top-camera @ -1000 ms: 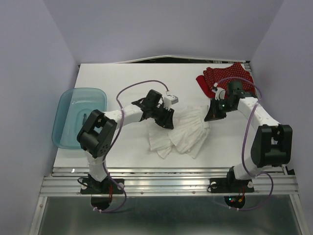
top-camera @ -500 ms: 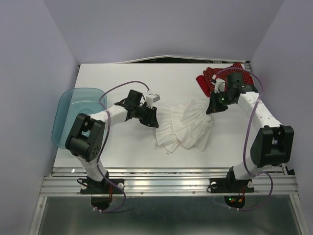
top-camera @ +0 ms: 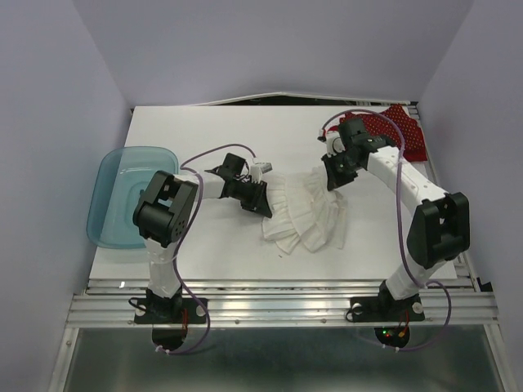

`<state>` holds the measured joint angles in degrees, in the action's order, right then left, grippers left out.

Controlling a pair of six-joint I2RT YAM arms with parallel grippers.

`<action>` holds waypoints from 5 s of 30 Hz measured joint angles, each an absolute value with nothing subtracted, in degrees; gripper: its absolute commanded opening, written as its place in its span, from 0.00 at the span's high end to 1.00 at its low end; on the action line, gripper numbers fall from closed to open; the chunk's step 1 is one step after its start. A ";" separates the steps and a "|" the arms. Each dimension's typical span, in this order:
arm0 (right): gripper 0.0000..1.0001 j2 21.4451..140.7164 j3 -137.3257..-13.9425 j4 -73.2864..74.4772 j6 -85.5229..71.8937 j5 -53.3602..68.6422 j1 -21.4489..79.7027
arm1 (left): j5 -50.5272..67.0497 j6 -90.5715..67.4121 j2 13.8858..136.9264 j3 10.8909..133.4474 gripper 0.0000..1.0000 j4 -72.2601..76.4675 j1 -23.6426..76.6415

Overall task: Fold and stack the skirts
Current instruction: Fold the skirt

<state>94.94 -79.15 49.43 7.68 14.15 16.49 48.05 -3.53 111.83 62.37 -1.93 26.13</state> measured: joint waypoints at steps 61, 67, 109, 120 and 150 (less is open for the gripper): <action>0.57 119.33 -73.21 8.21 -37.67 53.47 20.97 | 49.21 3.86 91.57 57.63 0.44 -15.55 15.25; 0.68 120.27 -68.79 -9.19 -53.58 55.92 20.99 | 49.58 -0.84 91.74 57.10 0.52 -9.96 18.41; 0.65 129.03 -92.16 6.07 -23.62 39.38 14.70 | 38.33 -6.68 110.76 64.93 0.60 -0.91 24.27; 0.73 118.74 -73.14 9.26 -16.71 43.92 14.74 | 37.06 7.57 97.19 60.73 0.45 -13.32 22.96; 0.66 121.12 -93.58 22.39 -4.97 39.59 15.55 | 30.22 18.83 101.12 74.41 0.21 -20.21 26.35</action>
<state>121.12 -93.58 22.39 -4.97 39.59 15.55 30.22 18.83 101.12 74.41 -20.21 26.35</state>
